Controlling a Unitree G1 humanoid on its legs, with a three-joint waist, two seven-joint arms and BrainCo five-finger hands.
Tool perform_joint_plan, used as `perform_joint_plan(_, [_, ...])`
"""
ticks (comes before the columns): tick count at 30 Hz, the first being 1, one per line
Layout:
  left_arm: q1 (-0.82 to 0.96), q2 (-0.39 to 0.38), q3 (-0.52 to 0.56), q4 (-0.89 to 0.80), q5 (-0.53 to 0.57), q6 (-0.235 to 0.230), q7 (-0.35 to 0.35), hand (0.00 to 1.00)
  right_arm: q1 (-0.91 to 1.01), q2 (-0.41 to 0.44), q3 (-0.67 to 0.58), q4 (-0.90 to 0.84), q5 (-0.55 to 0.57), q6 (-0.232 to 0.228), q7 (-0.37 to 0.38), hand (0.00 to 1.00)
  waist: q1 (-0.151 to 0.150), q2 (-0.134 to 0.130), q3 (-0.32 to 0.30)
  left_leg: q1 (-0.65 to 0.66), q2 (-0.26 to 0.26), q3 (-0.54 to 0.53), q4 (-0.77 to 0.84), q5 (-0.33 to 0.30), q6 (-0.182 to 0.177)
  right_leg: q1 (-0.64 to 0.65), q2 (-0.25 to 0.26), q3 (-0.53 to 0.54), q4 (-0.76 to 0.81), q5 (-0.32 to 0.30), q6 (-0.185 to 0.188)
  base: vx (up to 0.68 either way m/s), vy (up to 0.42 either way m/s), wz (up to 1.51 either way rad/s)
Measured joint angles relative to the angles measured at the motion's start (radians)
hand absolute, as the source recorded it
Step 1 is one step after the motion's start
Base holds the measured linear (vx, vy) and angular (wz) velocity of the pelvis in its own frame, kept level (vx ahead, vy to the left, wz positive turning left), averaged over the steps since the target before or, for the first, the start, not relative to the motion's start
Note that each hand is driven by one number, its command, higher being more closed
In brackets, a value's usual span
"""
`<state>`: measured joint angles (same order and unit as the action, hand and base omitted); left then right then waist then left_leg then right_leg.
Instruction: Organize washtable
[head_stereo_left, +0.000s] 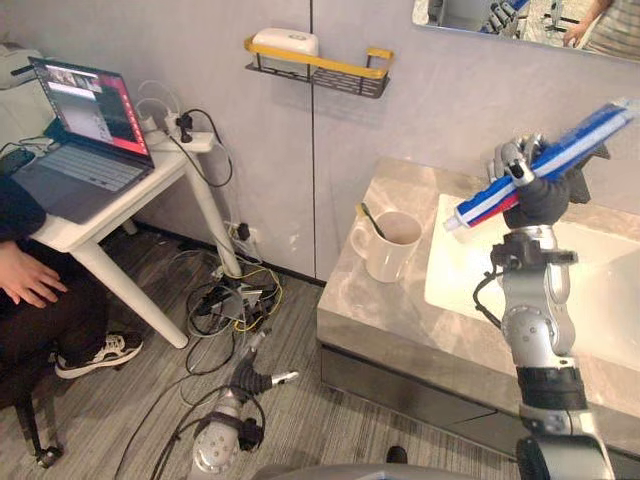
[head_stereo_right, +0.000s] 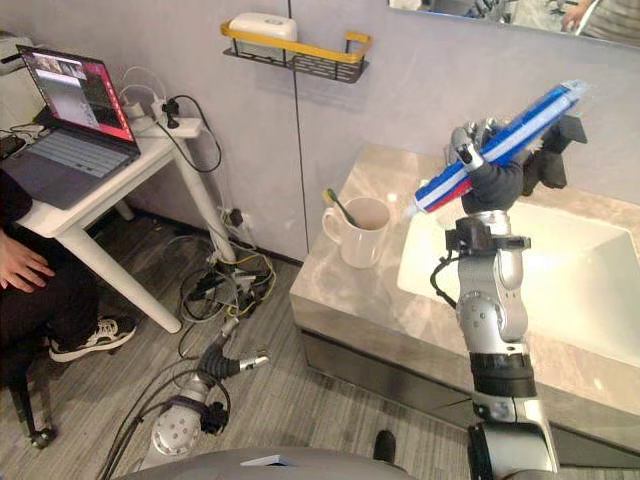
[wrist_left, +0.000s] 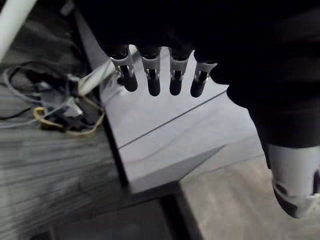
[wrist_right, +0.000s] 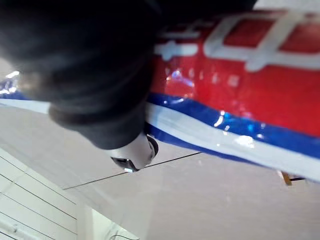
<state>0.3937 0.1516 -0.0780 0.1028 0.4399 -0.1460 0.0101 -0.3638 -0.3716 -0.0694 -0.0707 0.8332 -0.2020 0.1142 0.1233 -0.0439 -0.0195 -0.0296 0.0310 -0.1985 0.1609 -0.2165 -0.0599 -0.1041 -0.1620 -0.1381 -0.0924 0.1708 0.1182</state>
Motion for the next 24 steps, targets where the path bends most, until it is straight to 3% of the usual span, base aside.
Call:
perform_joint_plan(5, [-0.046, -0.006, 0.001, 0.283, -0.042, 0.028, 0.005, 0.0, -0.093, -0.05, 0.06, 0.02, -0.035, 0.012, -0.014, 1.0, 0.001, -0.004, 0.0, -0.003, 0.001, -0.003, 0.002, 0.0, 0.0, 0.0, 0.001, -0.003, 0.0, 0.0, 0.0, 0.0, 0.0, 0.0])
perform_joint_plan(12, [-0.053, -0.006, 0.008, 0.409, -0.109, 0.059, 0.024, 0.0, -0.166, -0.076, 0.113, 0.084, -0.039, 0.018, -0.029, 1.0, 0.007, -0.016, 0.0, -0.009, 0.003, -0.013, 0.003, 0.004, -0.004, 0.0, 0.001, -0.012, 0.0, 0.0, -0.001, -0.02, -0.002, 0.04])
perform_joint_plan(24, [-0.117, 0.006, 0.045, 0.604, -0.12, 0.073, 0.044, 0.0, -0.242, -0.096, 0.16, 0.119, -0.072, 0.021, -0.025, 1.0, 0.023, -0.025, 0.012, -0.009, 0.003, -0.013, 0.002, 0.005, -0.005, 0.0, 0.002, -0.012, 0.0, 0.0, -0.001, 0.0, 0.0, 0.0])
